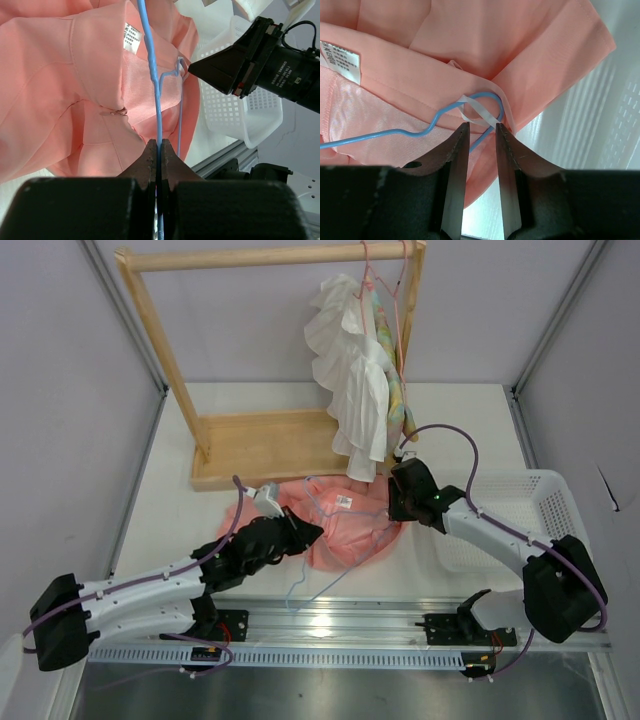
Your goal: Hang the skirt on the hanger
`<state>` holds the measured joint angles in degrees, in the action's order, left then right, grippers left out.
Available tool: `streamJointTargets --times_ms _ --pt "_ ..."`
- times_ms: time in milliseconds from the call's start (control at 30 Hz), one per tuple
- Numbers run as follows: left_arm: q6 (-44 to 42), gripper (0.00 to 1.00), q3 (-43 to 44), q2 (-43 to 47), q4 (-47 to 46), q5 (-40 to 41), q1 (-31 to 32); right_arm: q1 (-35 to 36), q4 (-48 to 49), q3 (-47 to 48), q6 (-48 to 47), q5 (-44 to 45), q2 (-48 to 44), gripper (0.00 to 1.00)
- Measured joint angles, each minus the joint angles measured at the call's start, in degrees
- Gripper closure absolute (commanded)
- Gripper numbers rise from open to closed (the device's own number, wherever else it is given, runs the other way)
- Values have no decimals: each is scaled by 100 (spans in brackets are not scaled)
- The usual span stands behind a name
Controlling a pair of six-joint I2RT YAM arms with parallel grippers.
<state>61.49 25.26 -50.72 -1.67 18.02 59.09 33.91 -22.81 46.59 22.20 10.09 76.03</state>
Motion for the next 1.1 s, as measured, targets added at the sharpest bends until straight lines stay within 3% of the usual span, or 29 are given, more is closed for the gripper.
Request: streamJointTargets --times_ms 367,467,567,1100 --pt "-7 100 0 -317 -334 306 275 0 -2 -17 2 2 70 65" --pt "-7 100 0 -369 -407 402 363 0 2 -20 0 13 107 73" --pt "-9 100 0 -407 -466 476 411 0 2 -20 4 24 170 75" --pt "-13 100 0 -446 -459 610 507 -39 138 -48 -28 326 337 74"
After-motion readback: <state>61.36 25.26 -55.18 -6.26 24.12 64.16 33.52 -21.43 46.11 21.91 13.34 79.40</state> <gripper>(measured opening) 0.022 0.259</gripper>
